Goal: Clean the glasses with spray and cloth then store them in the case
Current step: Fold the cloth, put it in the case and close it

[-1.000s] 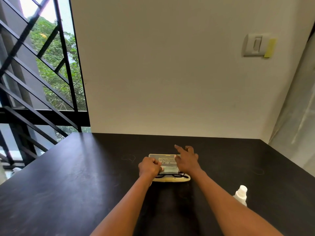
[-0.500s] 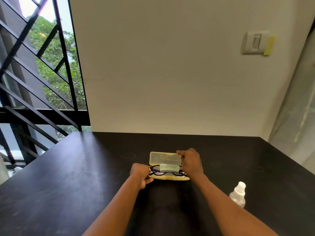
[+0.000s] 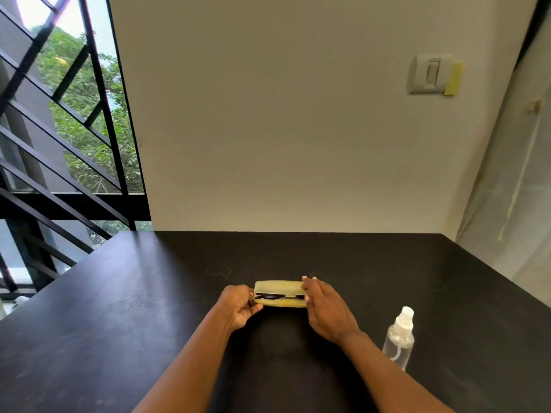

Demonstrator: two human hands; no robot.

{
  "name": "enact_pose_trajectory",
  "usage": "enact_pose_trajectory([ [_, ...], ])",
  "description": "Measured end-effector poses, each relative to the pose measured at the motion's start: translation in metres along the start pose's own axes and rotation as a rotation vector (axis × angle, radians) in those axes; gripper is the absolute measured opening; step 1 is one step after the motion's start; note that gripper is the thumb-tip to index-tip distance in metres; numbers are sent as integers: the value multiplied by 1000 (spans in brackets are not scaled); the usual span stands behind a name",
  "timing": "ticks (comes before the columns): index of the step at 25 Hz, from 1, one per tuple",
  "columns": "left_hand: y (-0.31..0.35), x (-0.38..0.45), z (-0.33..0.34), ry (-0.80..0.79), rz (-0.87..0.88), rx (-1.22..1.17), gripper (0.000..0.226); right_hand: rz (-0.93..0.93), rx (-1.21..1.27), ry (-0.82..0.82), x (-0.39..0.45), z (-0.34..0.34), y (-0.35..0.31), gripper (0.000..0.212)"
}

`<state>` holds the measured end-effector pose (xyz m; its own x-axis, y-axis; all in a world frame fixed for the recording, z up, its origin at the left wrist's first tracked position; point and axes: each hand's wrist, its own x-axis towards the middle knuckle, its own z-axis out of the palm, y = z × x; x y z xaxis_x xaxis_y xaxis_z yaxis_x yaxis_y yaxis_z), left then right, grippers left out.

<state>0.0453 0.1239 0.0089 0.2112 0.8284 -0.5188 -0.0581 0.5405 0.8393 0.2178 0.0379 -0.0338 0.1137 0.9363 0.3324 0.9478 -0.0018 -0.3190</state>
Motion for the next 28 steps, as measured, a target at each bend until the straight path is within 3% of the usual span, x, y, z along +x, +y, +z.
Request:
enact_pose_trajectory([
  [4,-3,-1,2,-45,32,-54,14,-74,-176,-88,3,-4,-1,60],
  [6,-8,3,5,-37,191,286,33,-110,-246,-106,7,-2,-1,57],
  [8,-16,7,5,18,505,857,54,-100,-250,-111,8,2,-2,53],
  [9,-21,8,4,-5,665,1030,60,-106,-239,-92,6,1,-5,52],
  [12,-29,10,-3,-145,914,1286,65,-124,-235,-76,4,5,-2,52],
  [18,-33,7,-5,-82,1068,1418,55,-190,-251,-25,-1,5,-6,47],
  [22,-32,6,-5,-75,1078,1449,55,-123,-253,-20,1,6,-4,48],
  [26,-30,2,-4,-86,1095,1460,55,-151,-266,-127,4,8,-2,79],
  [28,-30,2,-5,-88,1087,1457,55,-139,-257,-118,3,9,-2,79],
])
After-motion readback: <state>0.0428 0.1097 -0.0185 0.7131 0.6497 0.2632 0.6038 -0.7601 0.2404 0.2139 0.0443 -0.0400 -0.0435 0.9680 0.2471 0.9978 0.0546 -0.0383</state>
